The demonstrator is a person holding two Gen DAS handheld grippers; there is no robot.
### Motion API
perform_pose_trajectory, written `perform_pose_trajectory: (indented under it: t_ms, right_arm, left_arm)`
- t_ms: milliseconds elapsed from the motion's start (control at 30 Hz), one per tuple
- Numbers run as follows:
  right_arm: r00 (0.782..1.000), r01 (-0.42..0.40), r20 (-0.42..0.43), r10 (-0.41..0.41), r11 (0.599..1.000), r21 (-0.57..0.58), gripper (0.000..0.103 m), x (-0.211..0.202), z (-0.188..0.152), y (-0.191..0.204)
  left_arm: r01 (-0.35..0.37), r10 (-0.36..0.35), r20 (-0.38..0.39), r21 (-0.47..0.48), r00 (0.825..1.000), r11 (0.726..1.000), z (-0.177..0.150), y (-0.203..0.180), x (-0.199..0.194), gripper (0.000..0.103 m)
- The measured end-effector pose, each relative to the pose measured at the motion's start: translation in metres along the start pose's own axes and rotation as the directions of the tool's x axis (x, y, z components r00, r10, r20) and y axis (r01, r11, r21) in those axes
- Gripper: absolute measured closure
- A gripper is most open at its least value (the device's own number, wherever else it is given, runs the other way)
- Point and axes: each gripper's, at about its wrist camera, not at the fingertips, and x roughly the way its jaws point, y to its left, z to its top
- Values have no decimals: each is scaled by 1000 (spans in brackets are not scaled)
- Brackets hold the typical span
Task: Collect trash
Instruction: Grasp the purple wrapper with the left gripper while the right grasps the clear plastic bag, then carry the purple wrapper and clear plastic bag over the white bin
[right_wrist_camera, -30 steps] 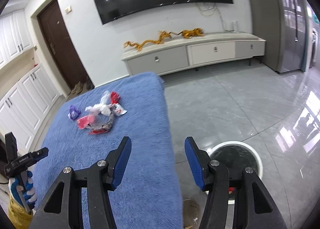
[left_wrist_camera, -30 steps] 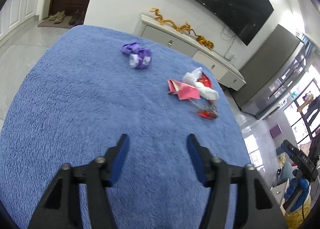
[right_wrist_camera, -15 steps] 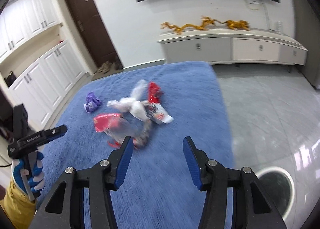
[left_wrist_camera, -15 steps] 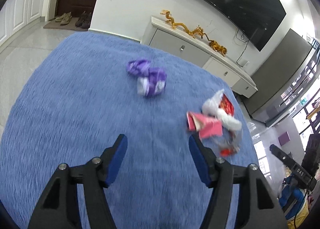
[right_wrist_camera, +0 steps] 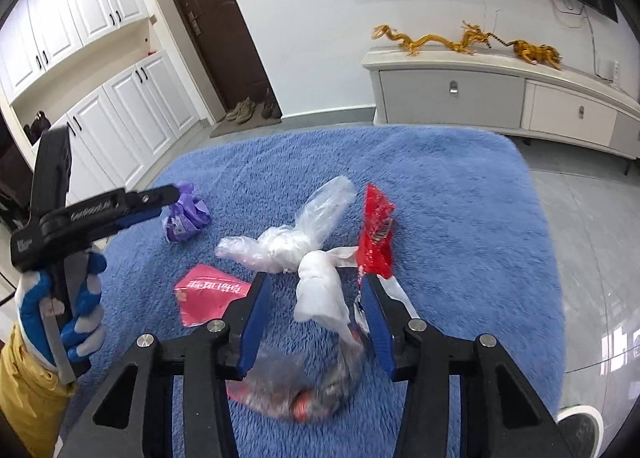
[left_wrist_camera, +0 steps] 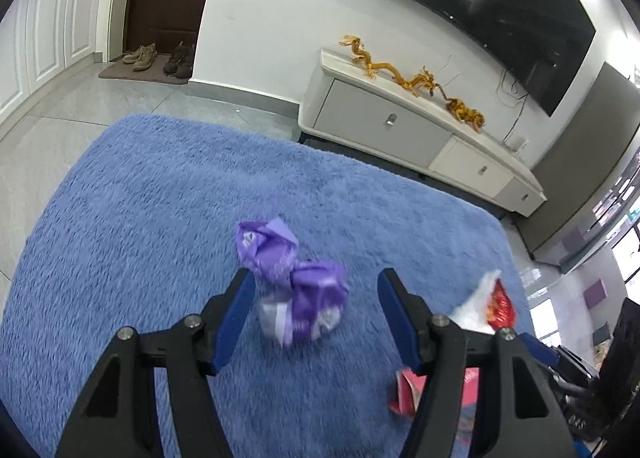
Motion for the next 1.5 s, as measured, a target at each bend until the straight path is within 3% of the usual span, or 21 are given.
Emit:
perform_pose_trajectory:
  t_ms: [100,233,300,333,533,900,1233,1500]
  right_arm:
    - [1000,1,-16,-1,1000,-3,63,9,-2,-2]
    - [999,-9,-40,9,1000,1,79,19,-5,-6]
    - [999,-18,-45,17,1000,-5,85,20,-6,-6]
    - [999,-19,-42,18,1000,-6,89,20,-6,-5]
    - [999,-45,14,45,999,-3,91,-1,-2,2]
    - [991,-46,127,51,998,-44,91,-85,-8,39]
    - [980,7,197,5,998,-59,91,-164,-48,63]
    - [963,49,265,-45,999,-10,91,-216,-79,53]
  left_arm:
    - [-35,34,-28,-16,999,999,-1,6,18,41]
    - [-46,45,-28,-13,999,999,-7,10,31,43]
    - [-43,43,-26,1,999,999,-8,7,32,58]
    - [-38,38,-27,1,999,999,-9,7,31,58]
    - [-24,24,-9,5,1000,1000,-14,7,16,60]
    - [14,-17,52,45,999,999,-35,-4,-76,60]
    - [44,-52,81,95,995,994,-72,-19,-162,60]
    - [112,-128,102,150,987,982,-89,-55,-207,60]
